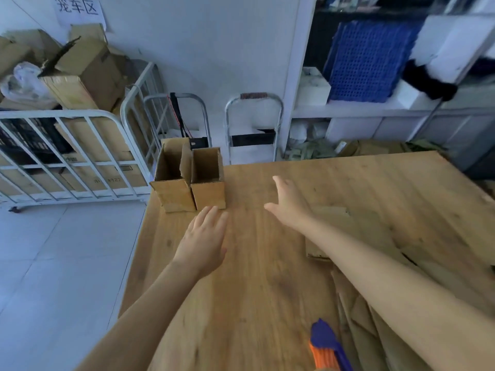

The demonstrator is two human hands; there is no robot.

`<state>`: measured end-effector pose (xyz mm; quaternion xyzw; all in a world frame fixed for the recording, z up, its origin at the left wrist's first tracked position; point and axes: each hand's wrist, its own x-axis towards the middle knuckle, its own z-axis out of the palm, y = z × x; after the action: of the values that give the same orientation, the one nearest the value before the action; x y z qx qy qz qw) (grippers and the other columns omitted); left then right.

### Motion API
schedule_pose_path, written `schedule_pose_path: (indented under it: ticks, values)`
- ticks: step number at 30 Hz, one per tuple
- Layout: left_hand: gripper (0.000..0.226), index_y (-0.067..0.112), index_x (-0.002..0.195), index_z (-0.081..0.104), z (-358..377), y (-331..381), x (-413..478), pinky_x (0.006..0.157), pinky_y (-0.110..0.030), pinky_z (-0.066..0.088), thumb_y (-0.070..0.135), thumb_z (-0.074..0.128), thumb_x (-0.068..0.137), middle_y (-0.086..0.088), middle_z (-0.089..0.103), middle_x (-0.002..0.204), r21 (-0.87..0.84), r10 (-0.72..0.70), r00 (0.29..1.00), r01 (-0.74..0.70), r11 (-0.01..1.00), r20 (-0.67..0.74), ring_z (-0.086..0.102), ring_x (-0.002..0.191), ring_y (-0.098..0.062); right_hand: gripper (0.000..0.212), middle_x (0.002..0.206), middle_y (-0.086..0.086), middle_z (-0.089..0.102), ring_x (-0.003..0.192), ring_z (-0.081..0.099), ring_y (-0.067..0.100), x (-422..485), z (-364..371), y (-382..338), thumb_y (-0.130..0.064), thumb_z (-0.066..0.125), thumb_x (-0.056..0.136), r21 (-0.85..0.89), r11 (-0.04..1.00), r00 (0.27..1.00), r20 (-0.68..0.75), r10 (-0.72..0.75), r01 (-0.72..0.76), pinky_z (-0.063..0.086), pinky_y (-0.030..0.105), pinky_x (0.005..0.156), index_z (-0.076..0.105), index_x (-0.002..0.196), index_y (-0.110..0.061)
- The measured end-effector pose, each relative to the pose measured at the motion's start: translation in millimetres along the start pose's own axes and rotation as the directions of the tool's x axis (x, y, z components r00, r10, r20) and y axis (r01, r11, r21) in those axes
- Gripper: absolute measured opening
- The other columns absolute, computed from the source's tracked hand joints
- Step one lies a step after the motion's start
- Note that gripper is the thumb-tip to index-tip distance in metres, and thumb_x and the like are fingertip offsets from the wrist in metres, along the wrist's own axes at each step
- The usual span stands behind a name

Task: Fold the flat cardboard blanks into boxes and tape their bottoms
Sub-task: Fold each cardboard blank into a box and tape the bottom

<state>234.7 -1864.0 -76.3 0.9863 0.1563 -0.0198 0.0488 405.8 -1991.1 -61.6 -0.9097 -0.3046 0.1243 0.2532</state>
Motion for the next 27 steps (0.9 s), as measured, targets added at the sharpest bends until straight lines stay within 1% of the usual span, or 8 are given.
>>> schedule_pose_path:
  ticks: [5, 9, 11, 14, 18, 20, 23, 27]
  values:
    - [0.075, 0.018, 0.153, 0.011, 7, 75, 0, 0.118, -0.036, 0.009, 0.034, 0.055, 0.094, -0.007, 0.007, 0.16, -0.002, 0.037, 0.997, -0.036, 0.999, 0.063, 0.0, 0.148, -0.026, 0.064, 0.151, 0.008, 0.031, 0.137, 0.034, 0.024, -45, -45, 79, -0.024, 0.059, 0.093, -0.078, 0.987, 0.989, 0.033, 0.142, -0.139, 0.034, 0.038, 0.109, 0.03, 0.148, -0.012]
    - [0.076, 0.017, 0.152, 0.013, 17, 125, 7, 0.118, -0.035, 0.012, 0.034, 0.057, 0.093, -0.008, 0.01, 0.16, -0.015, 0.079, 0.99, -0.078, 0.997, 0.118, 0.003, 0.148, -0.026, 0.057, 0.145, 0.009, 0.04, 0.13, 0.043, 0.025, -72, -74, 134, -0.025, 0.06, 0.092, -0.148, 0.964, 0.971, 0.059, 0.23, -0.219, 0.036, 0.032, 0.102, 0.038, 0.143, -0.01]
    - [0.075, 0.015, 0.152, 0.013, 20, 149, 11, 0.117, -0.034, 0.015, 0.032, 0.056, 0.093, -0.009, 0.011, 0.159, -0.066, 0.094, 0.982, -0.084, 0.994, 0.163, 0.006, 0.147, -0.026, 0.055, 0.142, 0.011, 0.044, 0.128, 0.044, 0.026, -82, -86, 158, -0.024, 0.06, 0.092, -0.158, 0.953, 0.96, 0.075, 0.271, -0.257, 0.037, 0.033, 0.101, 0.041, 0.141, -0.008]
    - [0.073, 0.015, 0.15, 0.016, 20, 178, 19, 0.112, -0.033, 0.028, 0.029, 0.058, 0.093, -0.01, 0.019, 0.157, -0.239, 0.036, 0.969, 0.024, 0.971, 0.243, 0.022, 0.144, -0.026, 0.053, 0.142, 0.012, 0.046, 0.129, 0.043, 0.027, -91, -97, 189, -0.023, 0.058, 0.093, -0.138, 0.934, 0.934, 0.096, 0.343, -0.329, 0.039, 0.035, 0.102, 0.041, 0.141, -0.007]
    - [0.058, 0.011, 0.138, 0.037, 29, 203, 33, 0.088, -0.029, 0.044, 0.031, 0.061, 0.089, -0.006, 0.051, 0.132, -0.517, -0.12, 0.933, 0.291, 0.805, 0.339, 0.052, 0.112, -0.021, 0.054, 0.141, 0.012, 0.046, 0.127, 0.046, 0.026, -99, -99, 210, -0.026, 0.057, 0.094, -0.052, 0.912, 0.902, 0.13, 0.411, -0.408, 0.04, 0.034, 0.1, 0.04, 0.141, -0.007]
    - [0.039, 0.009, 0.12, 0.049, 35, 213, 37, 0.074, -0.026, 0.045, 0.027, 0.063, 0.088, 0.001, 0.058, 0.109, -0.615, -0.199, 0.901, 0.412, 0.672, 0.386, 0.051, 0.094, -0.015, 0.054, 0.14, 0.011, 0.047, 0.124, 0.048, 0.026, -101, -95, 213, -0.027, 0.058, 0.093, -0.014, 0.908, 0.898, 0.148, 0.415, -0.418, 0.041, 0.033, 0.097, 0.042, 0.14, -0.007]
    - [0.008, 0.016, 0.087, 0.057, 43, 223, 40, 0.061, -0.024, 0.047, 0.021, 0.064, 0.087, 0.004, 0.059, 0.082, -0.678, -0.299, 0.887, 0.462, 0.572, 0.353, 0.057, 0.077, -0.013, 0.051, 0.136, 0.01, 0.051, 0.122, 0.05, 0.026, -103, -92, 211, -0.025, 0.061, 0.092, 0.108, 0.896, 0.898, 0.152, 0.412, -0.43, 0.041, 0.031, 0.094, 0.046, 0.137, -0.007]
    - [0.014, 0.004, 0.09, 0.066, 37, 219, 37, 0.067, -0.04, 0.054, 0.015, 0.061, 0.082, -0.01, 0.066, 0.083, -0.726, -0.468, 0.86, 0.453, 0.518, 0.202, 0.063, 0.079, -0.028, 0.05, 0.136, 0.007, 0.053, 0.122, 0.05, 0.023, -106, -100, 197, -0.03, 0.06, 0.092, 0.272, 0.883, 0.923, 0.09, 0.373, -0.383, 0.039, 0.031, 0.095, 0.049, 0.136, -0.008]
